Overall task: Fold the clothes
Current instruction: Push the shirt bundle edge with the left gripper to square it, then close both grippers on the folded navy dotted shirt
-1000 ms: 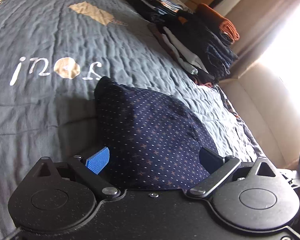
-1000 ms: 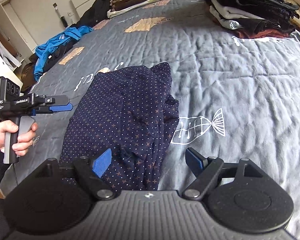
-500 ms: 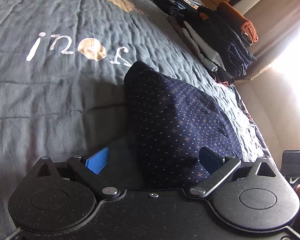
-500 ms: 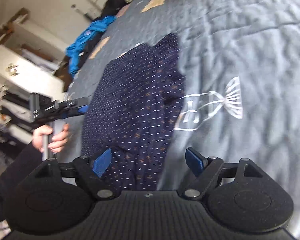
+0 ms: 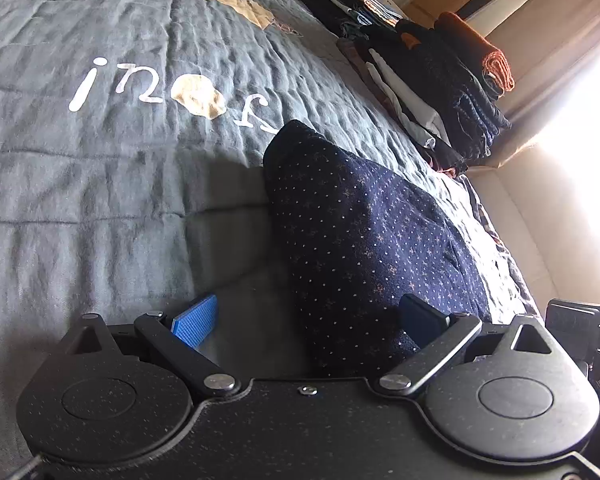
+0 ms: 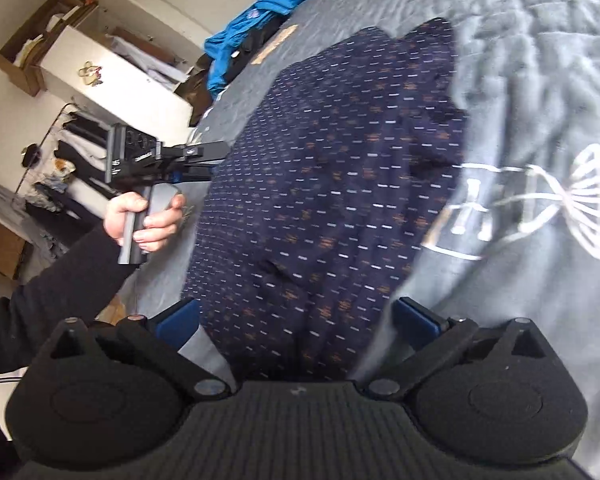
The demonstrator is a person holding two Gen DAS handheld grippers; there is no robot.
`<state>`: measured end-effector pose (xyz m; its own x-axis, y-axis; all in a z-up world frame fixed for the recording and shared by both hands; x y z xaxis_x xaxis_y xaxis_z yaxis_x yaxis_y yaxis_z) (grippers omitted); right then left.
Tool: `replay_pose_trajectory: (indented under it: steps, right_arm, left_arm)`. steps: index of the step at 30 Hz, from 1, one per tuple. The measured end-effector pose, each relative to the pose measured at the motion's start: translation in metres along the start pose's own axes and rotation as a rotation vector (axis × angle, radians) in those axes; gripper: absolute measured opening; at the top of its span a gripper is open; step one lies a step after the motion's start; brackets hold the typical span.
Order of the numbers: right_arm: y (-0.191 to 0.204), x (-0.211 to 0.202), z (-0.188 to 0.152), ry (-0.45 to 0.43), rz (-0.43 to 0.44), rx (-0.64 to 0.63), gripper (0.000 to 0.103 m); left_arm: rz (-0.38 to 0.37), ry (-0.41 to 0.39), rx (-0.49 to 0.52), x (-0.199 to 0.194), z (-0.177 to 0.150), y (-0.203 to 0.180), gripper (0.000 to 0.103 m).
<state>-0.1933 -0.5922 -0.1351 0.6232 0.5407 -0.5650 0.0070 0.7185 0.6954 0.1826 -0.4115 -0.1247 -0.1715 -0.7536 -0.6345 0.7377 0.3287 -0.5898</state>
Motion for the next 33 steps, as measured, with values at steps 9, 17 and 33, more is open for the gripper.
replay_pose_trajectory:
  steps: [9, 17, 33]
  right_arm:
    - [-0.003, 0.02, 0.013, 0.021, 0.042, 0.03, 0.103]
    - [-0.016, 0.009, 0.012, 0.042, 0.118, 0.082, 0.103]
    - [-0.007, 0.026, 0.013, 0.024, 0.08, 0.067, 0.103]
  left_arm:
    - [-0.067, 0.008, -0.011, 0.01, 0.014, 0.006, 0.097]
    - [-0.219, 0.11, -0.034, 0.056, 0.041, 0.009, 0.097]
    - [-0.325, 0.18, 0.046, 0.097, 0.046, -0.01, 0.057]
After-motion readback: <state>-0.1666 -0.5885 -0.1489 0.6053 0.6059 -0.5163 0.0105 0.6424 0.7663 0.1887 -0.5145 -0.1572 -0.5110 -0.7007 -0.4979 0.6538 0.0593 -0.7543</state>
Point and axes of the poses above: each gripper's, at about its wrist camera, not at the fingertips, and x roughly the way its jaws point, y to its left, z to its top, the point moved 3 cm from there along x, roughly the way its jaws point, and after that the axes turned 1 degree about y, right-handed, at the moved point
